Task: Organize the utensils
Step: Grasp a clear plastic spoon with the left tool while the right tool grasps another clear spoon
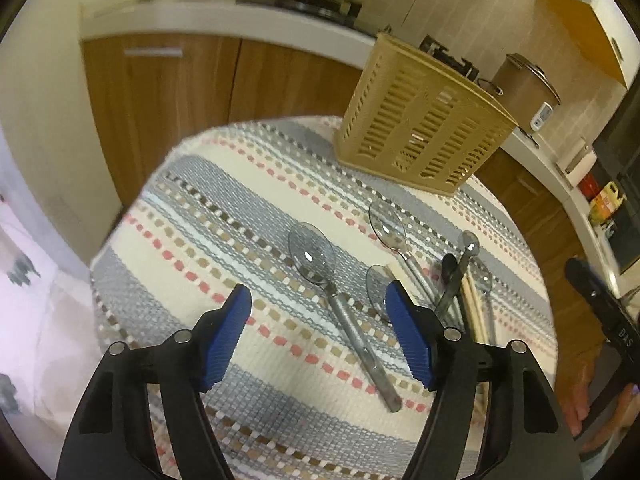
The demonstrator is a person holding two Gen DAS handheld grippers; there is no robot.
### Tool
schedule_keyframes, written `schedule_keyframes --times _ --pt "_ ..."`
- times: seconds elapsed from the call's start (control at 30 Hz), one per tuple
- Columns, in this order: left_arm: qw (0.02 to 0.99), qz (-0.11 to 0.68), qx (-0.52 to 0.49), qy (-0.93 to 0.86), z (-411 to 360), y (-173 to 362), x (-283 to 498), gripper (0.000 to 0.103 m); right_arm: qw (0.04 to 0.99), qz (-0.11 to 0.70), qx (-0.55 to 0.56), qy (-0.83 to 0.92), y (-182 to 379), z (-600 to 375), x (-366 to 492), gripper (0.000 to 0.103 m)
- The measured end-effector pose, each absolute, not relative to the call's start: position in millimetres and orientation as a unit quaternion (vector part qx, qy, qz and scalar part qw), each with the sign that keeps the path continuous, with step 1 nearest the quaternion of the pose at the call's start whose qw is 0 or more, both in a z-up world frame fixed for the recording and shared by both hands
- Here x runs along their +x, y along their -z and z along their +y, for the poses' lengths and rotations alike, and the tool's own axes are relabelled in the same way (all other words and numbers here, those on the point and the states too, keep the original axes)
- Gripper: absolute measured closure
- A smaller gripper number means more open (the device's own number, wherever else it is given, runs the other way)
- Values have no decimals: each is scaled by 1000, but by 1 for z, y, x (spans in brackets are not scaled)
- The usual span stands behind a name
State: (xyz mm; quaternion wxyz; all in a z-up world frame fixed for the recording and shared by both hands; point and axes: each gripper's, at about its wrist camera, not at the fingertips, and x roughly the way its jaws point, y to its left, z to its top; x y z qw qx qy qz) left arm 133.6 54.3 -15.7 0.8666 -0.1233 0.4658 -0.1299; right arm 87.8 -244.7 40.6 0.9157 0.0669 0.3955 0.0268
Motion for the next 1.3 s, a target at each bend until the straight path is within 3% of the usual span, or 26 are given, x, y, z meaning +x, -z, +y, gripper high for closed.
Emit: schedule_keyframes --times 0.1,0.23,0.3,0.37,0.57,0.7,0.87,1.13,1.2,1.3 --pt "849 490 -145 138 58 20 146 44 874 468 118 -59 -30 -243 114 35" --pt "829 518 -162 137 55 27 159 49 823 531 184 -79 -10 -243 139 42" --pt "819 534 -159 137 49 32 166 52 803 554 203 -82 -2 -240 151 57" --pt "808 549 -165 135 47 38 172 66 787 570 221 -83 6 -237 161 66" --pt "796 569 -162 127 34 55 182 73 767 597 234 -37 19 -236 183 71" --pt "799 569 -149 125 30 54 187 73 757 606 242 -17 28 -237 192 72" --pt "800 570 -140 123 25 53 195 74 748 615 250 -1 41 -238 202 82" --pt "800 570 -135 133 26 55 196 74 748 623 227 29 51 -225 208 82" --pt "799 570 -136 134 27 57 196 74 753 621 216 30 56 -213 213 90" --pt "800 572 -124 133 23 57 198 74 763 616 192 27 59 -203 216 91"
